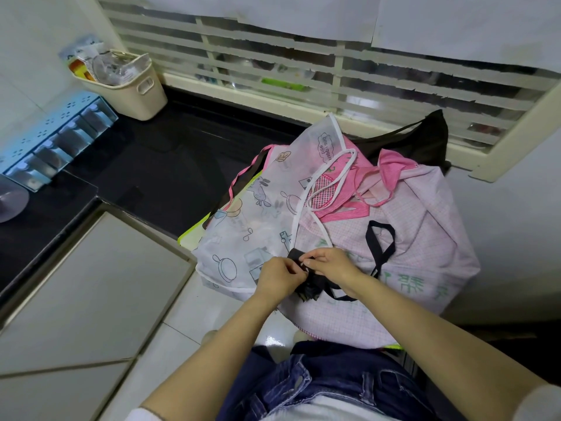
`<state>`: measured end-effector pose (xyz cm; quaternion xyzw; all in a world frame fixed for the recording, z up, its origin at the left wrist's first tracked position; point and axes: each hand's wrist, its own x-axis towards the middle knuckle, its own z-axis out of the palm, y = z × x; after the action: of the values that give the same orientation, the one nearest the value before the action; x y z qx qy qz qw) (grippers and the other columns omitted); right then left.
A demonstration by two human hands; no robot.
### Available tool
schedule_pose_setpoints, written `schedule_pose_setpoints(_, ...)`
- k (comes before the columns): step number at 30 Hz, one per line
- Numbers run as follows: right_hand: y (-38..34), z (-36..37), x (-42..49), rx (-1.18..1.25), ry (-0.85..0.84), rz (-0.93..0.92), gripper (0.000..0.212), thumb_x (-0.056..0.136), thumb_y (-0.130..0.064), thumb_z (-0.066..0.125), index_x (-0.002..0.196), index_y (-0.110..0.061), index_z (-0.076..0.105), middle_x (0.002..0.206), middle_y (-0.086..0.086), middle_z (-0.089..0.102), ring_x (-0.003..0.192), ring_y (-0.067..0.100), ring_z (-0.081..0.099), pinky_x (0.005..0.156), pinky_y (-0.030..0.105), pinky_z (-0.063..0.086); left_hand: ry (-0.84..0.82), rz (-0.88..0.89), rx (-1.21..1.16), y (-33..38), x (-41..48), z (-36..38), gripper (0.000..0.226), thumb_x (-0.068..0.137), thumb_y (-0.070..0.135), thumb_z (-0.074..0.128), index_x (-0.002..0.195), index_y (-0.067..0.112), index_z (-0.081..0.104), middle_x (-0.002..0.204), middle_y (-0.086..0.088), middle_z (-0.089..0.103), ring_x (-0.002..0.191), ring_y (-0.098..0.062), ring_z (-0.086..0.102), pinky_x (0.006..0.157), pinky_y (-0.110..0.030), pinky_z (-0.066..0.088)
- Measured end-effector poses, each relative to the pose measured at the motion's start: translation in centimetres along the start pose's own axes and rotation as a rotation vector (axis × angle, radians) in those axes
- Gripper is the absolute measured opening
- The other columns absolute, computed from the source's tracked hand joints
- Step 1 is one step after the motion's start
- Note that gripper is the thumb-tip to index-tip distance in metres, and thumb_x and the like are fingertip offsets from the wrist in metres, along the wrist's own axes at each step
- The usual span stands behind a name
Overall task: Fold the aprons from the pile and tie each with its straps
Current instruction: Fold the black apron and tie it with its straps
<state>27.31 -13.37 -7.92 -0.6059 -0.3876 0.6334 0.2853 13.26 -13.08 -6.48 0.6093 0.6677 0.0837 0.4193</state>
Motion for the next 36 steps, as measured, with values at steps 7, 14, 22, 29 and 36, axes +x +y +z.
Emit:
schedule_pose_setpoints(7,0.1,-0.1,-0.5,-0.033,-0.019,-0.054,0.017,0.090,-0.001,0.058,0.103,-0.003,0.068,0.085,-0.003,0.067,0.079,0.003,0.060,0.073,0.007,0.049,-0.005,0.078,0.241,0.4,0.4,0.4,0.016,0.088,0.019,0.053,0.102,0.011,0.056,0.093,-0.007,0.065,0.091,-0.025,0.059,0.073,-0.033,0.045)
schedule_pose_setpoints(14,0.2,0.1,-0.6,-0.081,-0.004,-0.114,0.016,0.087,0.000,0.062,0.099,-0.003,0.071,0.091,0.003,0.069,0.080,0.001,0.063,0.076,0.007,0.048,0.040,0.173,0.134,-0.2,-0.6,0.3,0.012,0.088,0.008,0.047,0.096,0.016,0.043,0.065,0.002,0.050,0.063,-0.019,0.048,0.054,-0.028,0.033)
schedule_pose_setpoints(22,0.6,0.2,-0.6,-0.128,0.013,-0.156,0.017,0.087,0.002,0.061,0.102,0.003,0.070,0.101,0.014,0.070,0.084,0.009,0.064,0.077,0.008,0.049,-0.146,0.147,0.157,-0.8,0.2,-0.4,0.015,0.094,0.010,0.049,0.095,0.007,0.063,0.082,-0.008,0.063,0.080,-0.021,0.054,0.062,-0.023,0.036)
schedule_pose_setpoints(29,0.9,0.2,-0.3,-0.164,0.025,-0.149,0.016,0.085,0.000,0.064,0.100,-0.001,0.071,0.101,0.013,0.071,0.087,0.010,0.064,0.079,0.010,0.049,-0.237,0.115,0.053,-1.0,0.1,-2.1,0.019,0.095,0.008,0.048,0.096,0.005,0.067,0.084,-0.004,0.064,0.073,-0.007,0.054,0.061,-0.004,0.038)
schedule_pose_setpoints(36,0.9,0.3,-0.3,-0.193,0.055,-0.150,0.017,0.087,0.001,0.062,0.101,0.001,0.070,0.103,0.014,0.070,0.089,0.012,0.063,0.077,0.008,0.049,-0.152,0.127,0.046,-0.8,-0.1,-1.9,0.015,0.094,0.012,0.054,0.085,0.005,0.064,0.084,-0.008,0.066,0.072,-0.011,0.057,0.067,-0.008,0.043)
